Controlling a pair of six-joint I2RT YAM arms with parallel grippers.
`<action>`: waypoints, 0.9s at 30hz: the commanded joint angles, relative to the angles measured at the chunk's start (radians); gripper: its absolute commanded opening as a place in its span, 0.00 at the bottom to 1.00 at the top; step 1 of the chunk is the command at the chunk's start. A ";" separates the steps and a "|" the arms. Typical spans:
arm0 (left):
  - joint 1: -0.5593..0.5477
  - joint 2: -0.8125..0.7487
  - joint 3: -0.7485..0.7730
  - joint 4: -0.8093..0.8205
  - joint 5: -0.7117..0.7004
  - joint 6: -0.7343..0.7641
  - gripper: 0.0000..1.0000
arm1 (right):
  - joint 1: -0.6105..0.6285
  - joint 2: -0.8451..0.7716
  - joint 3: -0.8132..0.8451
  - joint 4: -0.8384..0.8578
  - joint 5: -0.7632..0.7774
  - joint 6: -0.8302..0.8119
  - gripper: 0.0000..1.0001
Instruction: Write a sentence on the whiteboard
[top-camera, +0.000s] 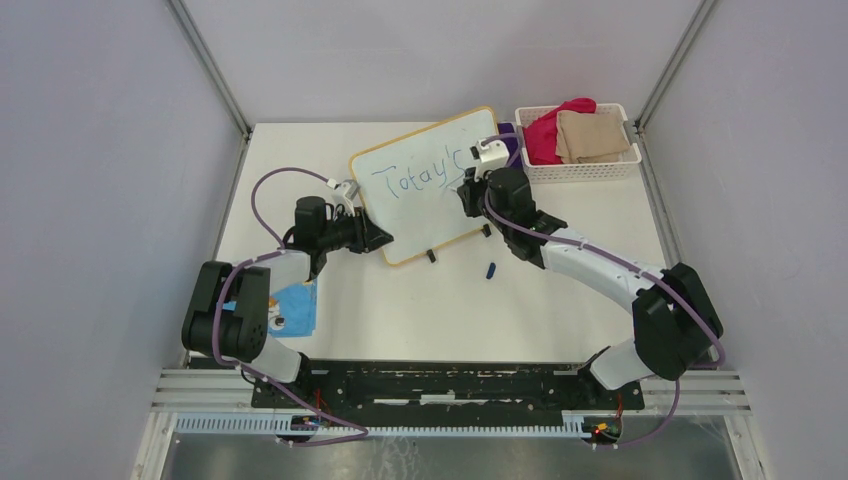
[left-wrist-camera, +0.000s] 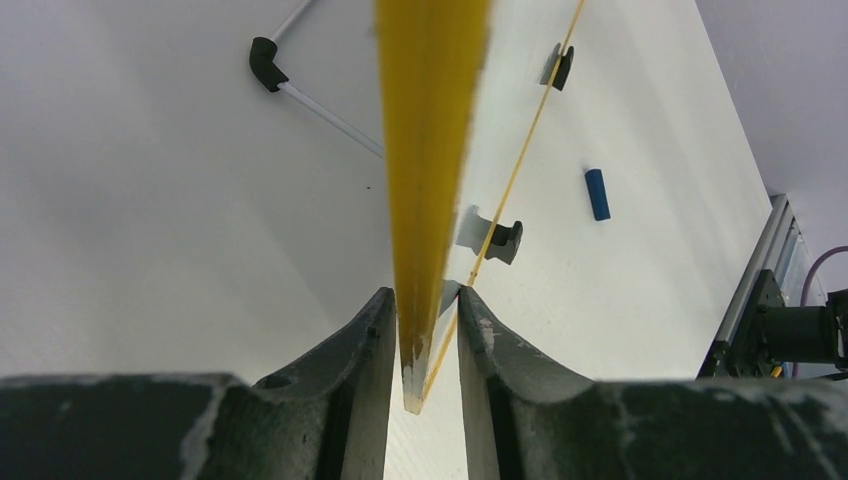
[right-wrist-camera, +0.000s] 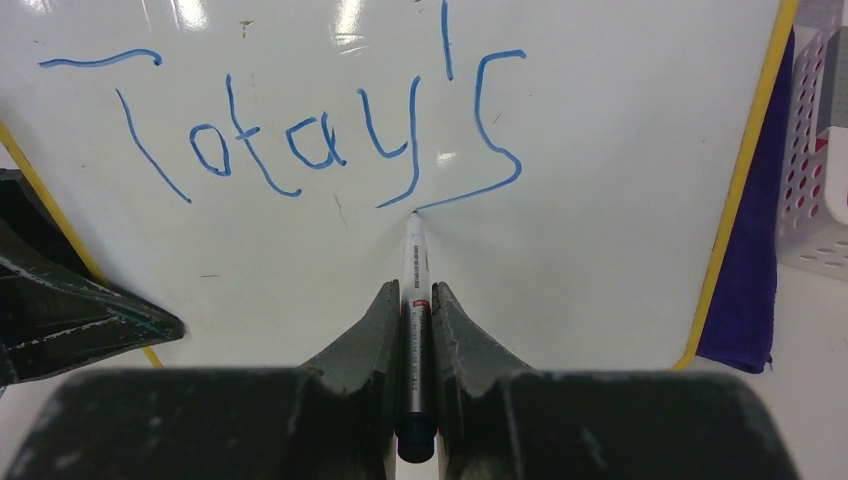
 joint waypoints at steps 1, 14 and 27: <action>-0.008 -0.034 0.033 -0.010 -0.024 0.058 0.36 | 0.000 -0.069 0.023 0.013 0.013 0.018 0.00; -0.008 -0.184 0.031 -0.157 -0.268 0.084 0.60 | 0.011 -0.319 -0.087 0.009 0.060 0.030 0.00; -0.011 -0.654 0.033 -0.555 -0.958 -0.087 1.00 | 0.127 -0.430 -0.216 0.027 0.164 0.021 0.00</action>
